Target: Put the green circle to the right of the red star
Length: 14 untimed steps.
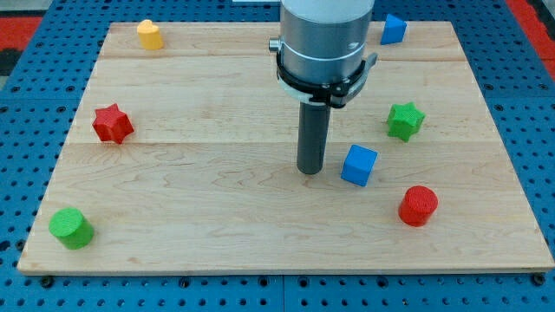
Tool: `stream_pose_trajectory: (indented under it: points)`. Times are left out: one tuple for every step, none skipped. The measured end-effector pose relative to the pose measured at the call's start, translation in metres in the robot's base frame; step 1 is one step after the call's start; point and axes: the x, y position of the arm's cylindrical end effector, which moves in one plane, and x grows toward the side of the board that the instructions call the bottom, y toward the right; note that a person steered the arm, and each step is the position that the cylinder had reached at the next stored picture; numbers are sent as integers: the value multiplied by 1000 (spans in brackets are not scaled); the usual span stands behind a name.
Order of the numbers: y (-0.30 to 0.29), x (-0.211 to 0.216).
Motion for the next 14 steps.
stream_pose_trajectory:
  points:
    - [60,5]
    - [93,5]
    - [94,5]
    - [28,12]
    - [-43,72]
    - [-148,104]
    - [-216,136]
    - [-272,130]
    - [-307,91]
    - [-295,73]
    - [-294,39]
    - [-313,10]
    - [-315,8]
    - [-261,8]
